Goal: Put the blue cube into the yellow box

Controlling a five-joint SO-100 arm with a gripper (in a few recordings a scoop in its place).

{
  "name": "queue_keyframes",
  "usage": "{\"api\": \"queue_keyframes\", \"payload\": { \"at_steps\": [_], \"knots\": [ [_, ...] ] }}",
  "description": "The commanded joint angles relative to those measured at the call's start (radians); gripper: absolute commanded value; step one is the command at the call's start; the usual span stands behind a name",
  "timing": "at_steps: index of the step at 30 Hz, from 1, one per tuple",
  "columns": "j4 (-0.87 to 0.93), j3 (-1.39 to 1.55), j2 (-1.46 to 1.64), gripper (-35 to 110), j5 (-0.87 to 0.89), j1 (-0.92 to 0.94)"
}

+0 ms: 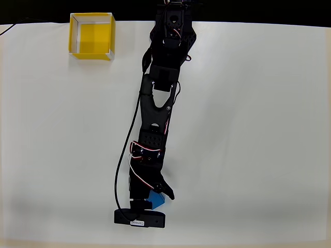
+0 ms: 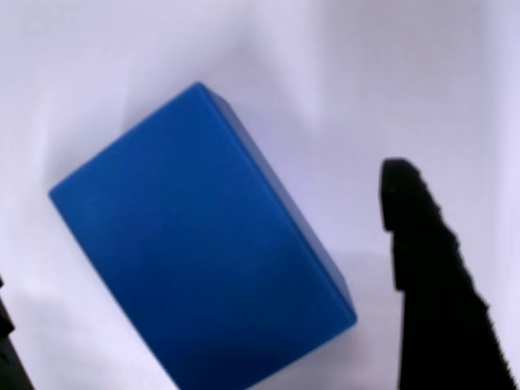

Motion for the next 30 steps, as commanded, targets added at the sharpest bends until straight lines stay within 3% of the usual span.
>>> {"api": "queue_keyframes", "payload": {
  "at_steps": [1,13,30],
  "knots": [
    [0.012,-0.106,0.063,54,-0.009,0.017],
    [-0.020,-0.115,0.005,50,0.006,0.012],
    [-0.060,-0.120,-0.020,32,-0.011,0.002]
  ]
}}
